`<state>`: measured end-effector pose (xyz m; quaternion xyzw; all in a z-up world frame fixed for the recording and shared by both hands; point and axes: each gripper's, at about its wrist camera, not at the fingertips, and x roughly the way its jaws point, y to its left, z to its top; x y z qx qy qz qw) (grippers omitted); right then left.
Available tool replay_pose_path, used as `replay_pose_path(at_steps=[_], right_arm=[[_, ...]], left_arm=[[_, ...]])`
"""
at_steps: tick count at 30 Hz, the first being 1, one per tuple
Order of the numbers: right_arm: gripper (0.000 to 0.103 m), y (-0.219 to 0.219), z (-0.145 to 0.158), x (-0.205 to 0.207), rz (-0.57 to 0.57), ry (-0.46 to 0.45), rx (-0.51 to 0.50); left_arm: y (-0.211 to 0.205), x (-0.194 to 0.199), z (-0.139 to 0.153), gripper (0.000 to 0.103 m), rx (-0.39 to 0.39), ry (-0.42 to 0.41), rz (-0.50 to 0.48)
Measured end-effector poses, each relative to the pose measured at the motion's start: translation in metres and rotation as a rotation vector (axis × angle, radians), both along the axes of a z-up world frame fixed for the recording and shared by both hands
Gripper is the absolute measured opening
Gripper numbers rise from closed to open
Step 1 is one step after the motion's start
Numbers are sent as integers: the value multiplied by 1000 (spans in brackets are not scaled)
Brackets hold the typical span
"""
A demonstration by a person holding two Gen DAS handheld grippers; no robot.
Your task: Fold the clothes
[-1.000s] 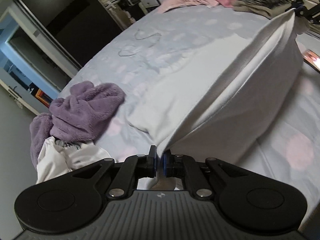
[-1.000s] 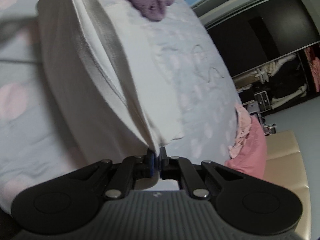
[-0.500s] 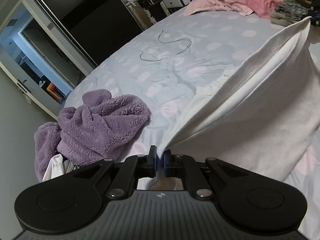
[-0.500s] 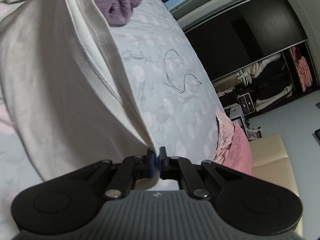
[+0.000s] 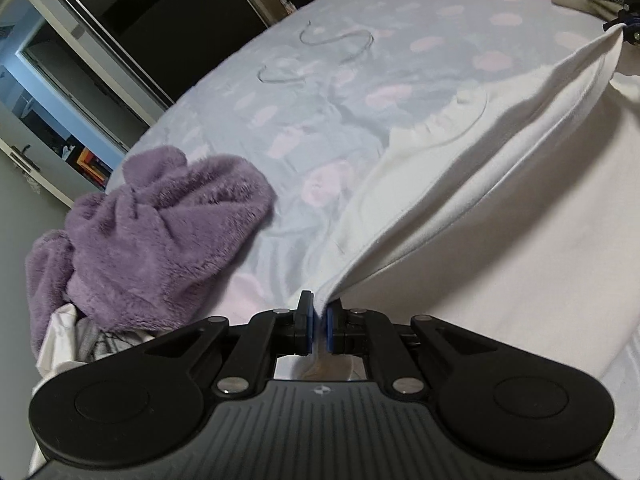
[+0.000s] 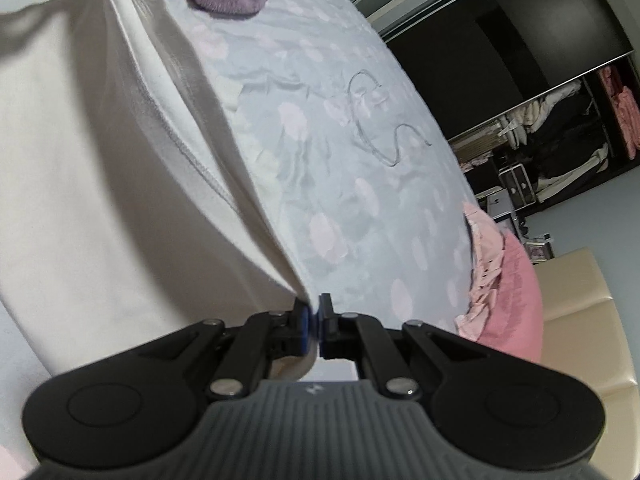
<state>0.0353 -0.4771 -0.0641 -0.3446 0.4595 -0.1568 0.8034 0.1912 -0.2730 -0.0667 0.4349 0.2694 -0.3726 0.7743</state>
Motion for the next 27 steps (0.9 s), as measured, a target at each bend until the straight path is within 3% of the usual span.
replay_pose_path(at_steps=[5, 12, 16, 24, 27], right_arm=[[4, -5, -11, 9, -4, -30, -17], [4, -24, 17, 29, -31, -76, -26], [4, -43, 7, 53, -59, -44, -5], [5, -75, -39, 88, -128, -10, 89], [15, -84, -45, 93, -169, -41, 119]], left_arm=[[-7, 9, 1, 4, -38, -26, 10], [-32, 36, 31, 4, -106, -26, 41], [-61, 54, 11, 4, -55, -20, 29], [-89, 83, -37, 9, -9, 36, 117], [-90, 90, -43, 16, -25, 53, 145]])
